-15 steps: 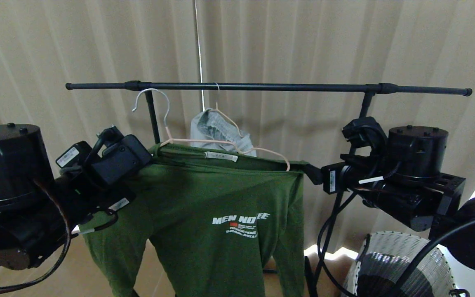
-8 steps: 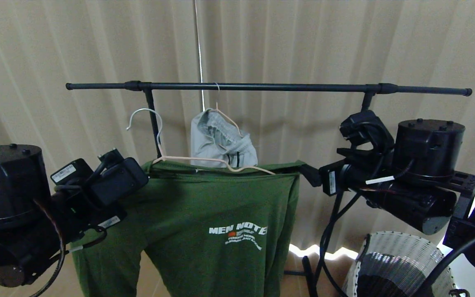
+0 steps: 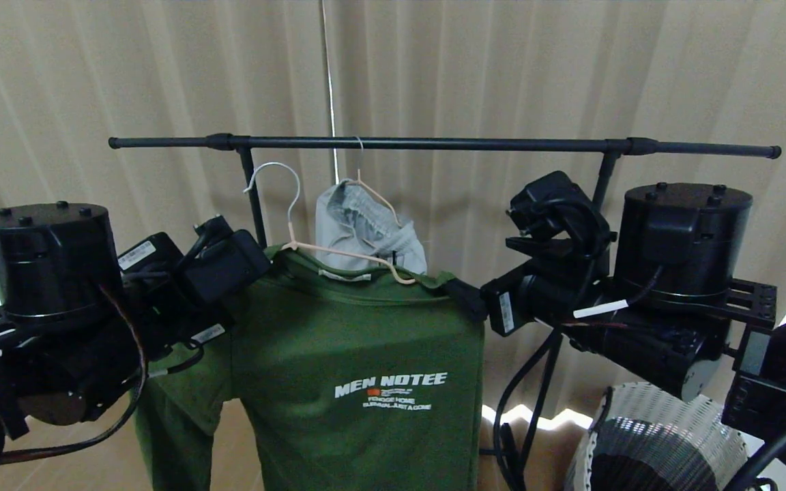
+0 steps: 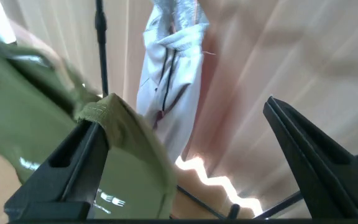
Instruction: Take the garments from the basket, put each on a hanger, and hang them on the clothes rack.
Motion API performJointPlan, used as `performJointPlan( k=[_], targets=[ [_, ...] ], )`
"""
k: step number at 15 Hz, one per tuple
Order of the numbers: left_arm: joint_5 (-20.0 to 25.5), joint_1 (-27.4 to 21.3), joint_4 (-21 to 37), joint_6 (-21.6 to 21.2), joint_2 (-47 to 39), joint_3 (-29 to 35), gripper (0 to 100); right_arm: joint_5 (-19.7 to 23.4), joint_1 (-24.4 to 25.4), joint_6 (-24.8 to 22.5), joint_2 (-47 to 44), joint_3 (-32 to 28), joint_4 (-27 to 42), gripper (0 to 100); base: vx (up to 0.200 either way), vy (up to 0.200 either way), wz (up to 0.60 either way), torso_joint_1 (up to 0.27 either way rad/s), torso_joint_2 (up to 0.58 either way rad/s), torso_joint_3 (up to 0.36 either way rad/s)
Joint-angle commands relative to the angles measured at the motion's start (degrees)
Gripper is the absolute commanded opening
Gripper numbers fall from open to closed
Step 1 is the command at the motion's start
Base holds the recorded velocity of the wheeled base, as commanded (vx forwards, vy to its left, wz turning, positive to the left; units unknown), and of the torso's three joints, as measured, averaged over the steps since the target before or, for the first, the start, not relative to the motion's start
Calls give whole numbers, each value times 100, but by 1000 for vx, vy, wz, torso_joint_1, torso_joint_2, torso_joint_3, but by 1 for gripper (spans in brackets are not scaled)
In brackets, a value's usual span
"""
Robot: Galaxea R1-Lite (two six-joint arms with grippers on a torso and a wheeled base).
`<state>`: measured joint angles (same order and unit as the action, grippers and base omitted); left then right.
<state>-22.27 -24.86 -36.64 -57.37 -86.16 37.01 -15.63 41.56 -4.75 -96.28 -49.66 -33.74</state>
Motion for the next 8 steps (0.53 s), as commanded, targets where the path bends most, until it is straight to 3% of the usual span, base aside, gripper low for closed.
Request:
performJointPlan(
  k=[1, 5, 8],
  targets=[
    [-23, 86, -1, 15, -129, 113, 0, 7, -25, -175, 382, 168, 52, 100, 0, 0, 0, 0, 0, 0],
    [-58, 253, -1, 24, -173, 403, 0, 7, -78, -377, 1068, 71, 1036, 100, 0, 0, 0, 0, 0, 0],
    [-40, 244, -1, 33, -173, 509, 0, 34, -69, -834, 1076, -8, 1177, 100, 0, 0, 0, 0, 0, 0]
  ],
)
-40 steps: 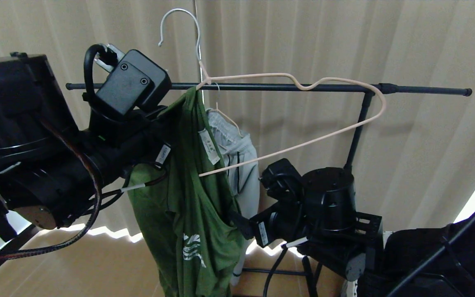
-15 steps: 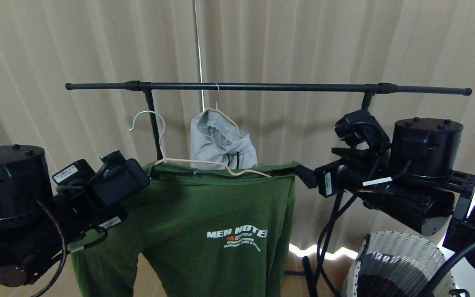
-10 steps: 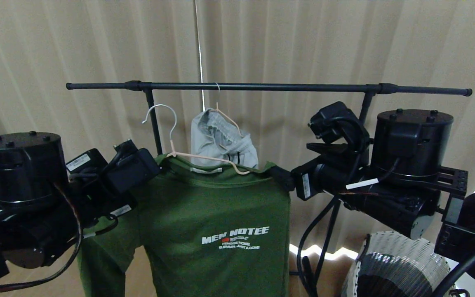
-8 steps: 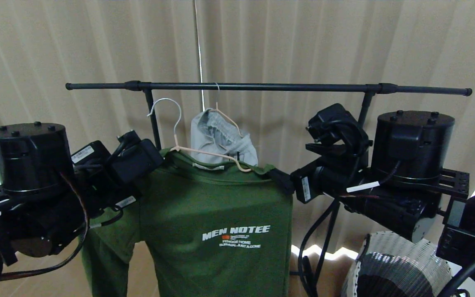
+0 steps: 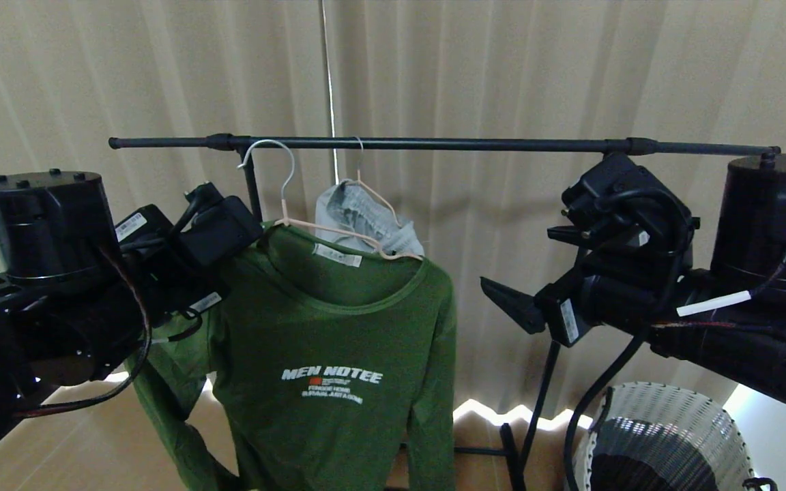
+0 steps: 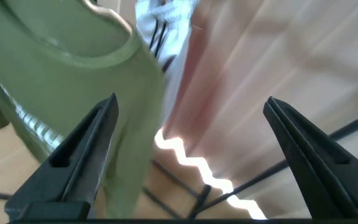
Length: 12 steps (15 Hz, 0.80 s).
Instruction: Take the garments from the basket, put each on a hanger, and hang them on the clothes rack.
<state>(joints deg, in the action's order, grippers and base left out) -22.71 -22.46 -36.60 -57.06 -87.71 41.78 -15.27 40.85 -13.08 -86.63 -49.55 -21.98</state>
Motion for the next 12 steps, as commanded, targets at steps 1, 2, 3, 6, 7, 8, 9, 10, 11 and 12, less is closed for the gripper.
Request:
performJointPlan(
  k=[1, 2, 3, 6, 7, 8, 9, 10, 11, 12],
  targets=[
    [21, -22, -5, 11, -36, 32, 0, -2, 19, -125, 49, -116, 1, 100, 0, 0, 0, 0, 0, 0],
    [30, -40, -14, 11, -44, 32, 0, -2, 28, -151, -3, -151, 1, 100, 0, 0, 0, 0, 0, 0],
    [47, -163, -172, 2, -106, 23, 0, -2, 116, -195, -285, -503, 1, 100, 0, 0, 0, 0, 0, 0],
    [83, -426, -717, -24, -449, 41, 0, -19, 222, -617, -803, -1135, 62, 100, 0, 0, 0, 0, 0, 0],
    [83, -479, -779, -24, -475, 41, 0, -19, 222, -661, -856, -1197, 89, 100, 0, 0, 0, 0, 0, 0],
    [91, -637, -849, -24, -501, 41, 0, -55, 239, -740, -1067, -1417, 133, 100, 0, 0, 0, 0, 0, 0],
    [91, -708, -849, -33, -493, 32, 0, -81, 266, -749, -1207, -1575, 141, 100, 0, 0, 0, 0, 0, 0],
    [91, -796, -849, -33, -475, 32, 0, -90, 274, -757, -1348, -1707, 141, 100, 0, 0, 0, 0, 0, 0],
    [91, -875, -858, -24, -466, 41, 0, -90, 283, -757, -1462, -1812, 150, 100, 0, 0, 0, 0, 0, 0],
    [91, -927, -867, -33, -457, 41, 0, -90, 283, -757, -1541, -1874, 150, 100, 0, 0, 0, 0, 0, 0]
  ],
)
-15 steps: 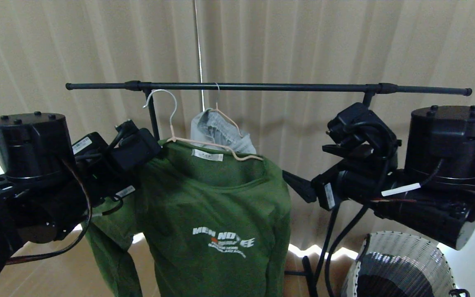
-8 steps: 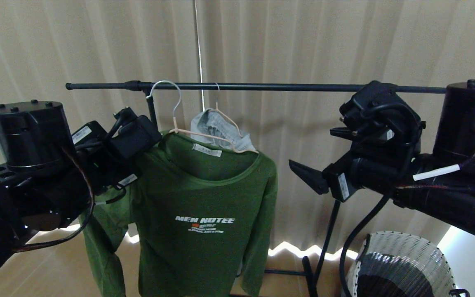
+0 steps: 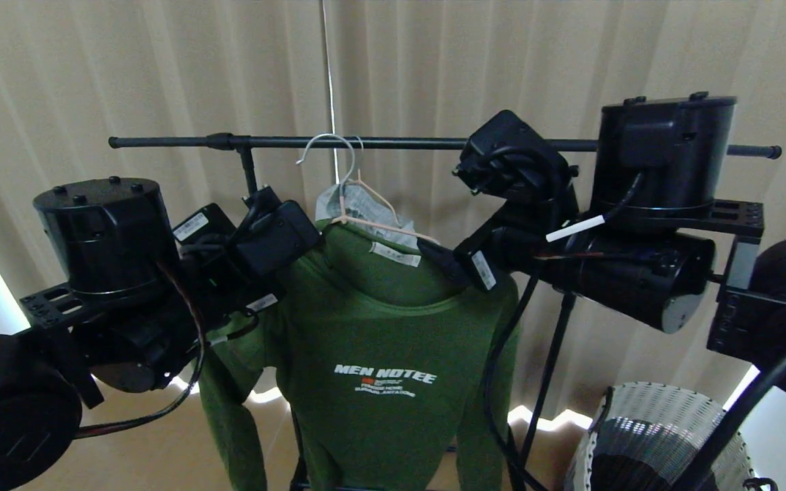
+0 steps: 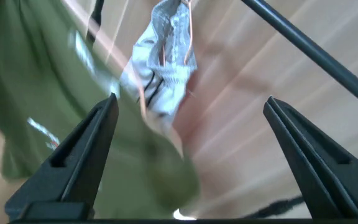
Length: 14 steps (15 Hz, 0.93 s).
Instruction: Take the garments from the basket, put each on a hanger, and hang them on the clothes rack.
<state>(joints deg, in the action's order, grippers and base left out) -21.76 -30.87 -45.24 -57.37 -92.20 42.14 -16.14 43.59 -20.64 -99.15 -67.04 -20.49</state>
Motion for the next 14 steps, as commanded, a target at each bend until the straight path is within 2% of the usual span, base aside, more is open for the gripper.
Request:
performJointPlan(
  k=[1, 11, 12, 14],
  targets=[
    [-4, -104, -11, 6, 0, -4, 0, -3, 0, -2, -369, -196, -7, 100, 0, 0, 0, 0, 0, 0],
    [119, -165, -11, 6, 211, -66, 0, -3, -18, 7, -465, -178, -7, 100, 0, 0, 0, 0, 0, 0],
    [119, -165, -11, 6, 211, -75, 0, -3, -18, 7, -465, -178, -16, 0, 0, 0, 0, 0, 0, 0],
    [119, -165, -11, 15, 246, -110, 0, -3, -18, 7, -465, -178, -16, 0, 0, 0, 0, 0, 0, 0]
  ],
)
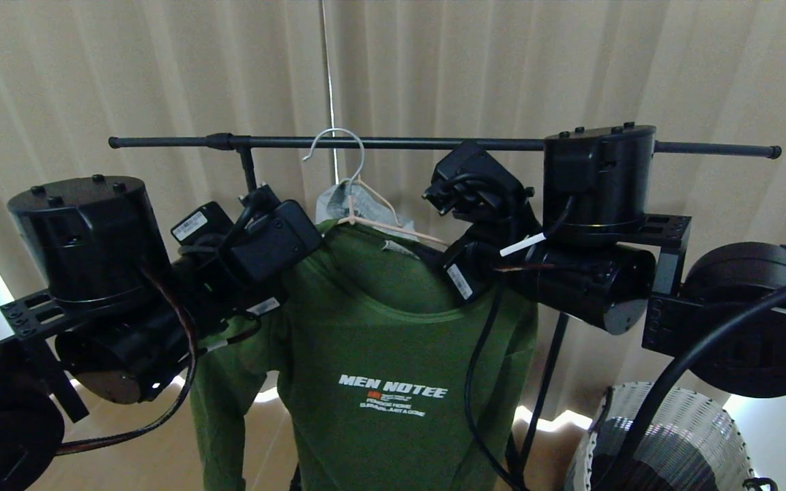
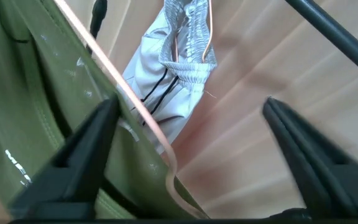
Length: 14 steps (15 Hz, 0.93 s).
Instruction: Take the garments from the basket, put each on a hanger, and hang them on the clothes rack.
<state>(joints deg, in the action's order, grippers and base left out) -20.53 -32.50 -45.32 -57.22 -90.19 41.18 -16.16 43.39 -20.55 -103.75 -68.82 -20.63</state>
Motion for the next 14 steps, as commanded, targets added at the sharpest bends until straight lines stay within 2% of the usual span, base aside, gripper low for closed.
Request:
performJointPlan(
  k=[1, 10, 12, 13, 14],
  targets=[
    [-4, -2, -3, 1, 63, -49, 0, -1, 3, -1, -4, 9, -3, 0, 0, 0, 0, 0, 0, 0],
    [14, 24, -3, 45, 186, -110, 0, 8, 3, 51, 75, 114, -73, 0, 0, 0, 0, 0, 0, 0],
    [234, 42, 32, 352, 291, -233, 0, -18, 3, 87, 189, 246, -91, 0, 0, 0, 0, 0, 0, 0],
    [251, 42, 41, 502, 291, -242, 100, -18, 3, 104, 198, 246, -99, 0, 0, 0, 0, 0, 0, 0],
    [251, 42, 41, 598, 273, -242, 100, -18, 3, 104, 198, 237, -99, 0, 0, 0, 0, 0, 0, 0]
  ],
)
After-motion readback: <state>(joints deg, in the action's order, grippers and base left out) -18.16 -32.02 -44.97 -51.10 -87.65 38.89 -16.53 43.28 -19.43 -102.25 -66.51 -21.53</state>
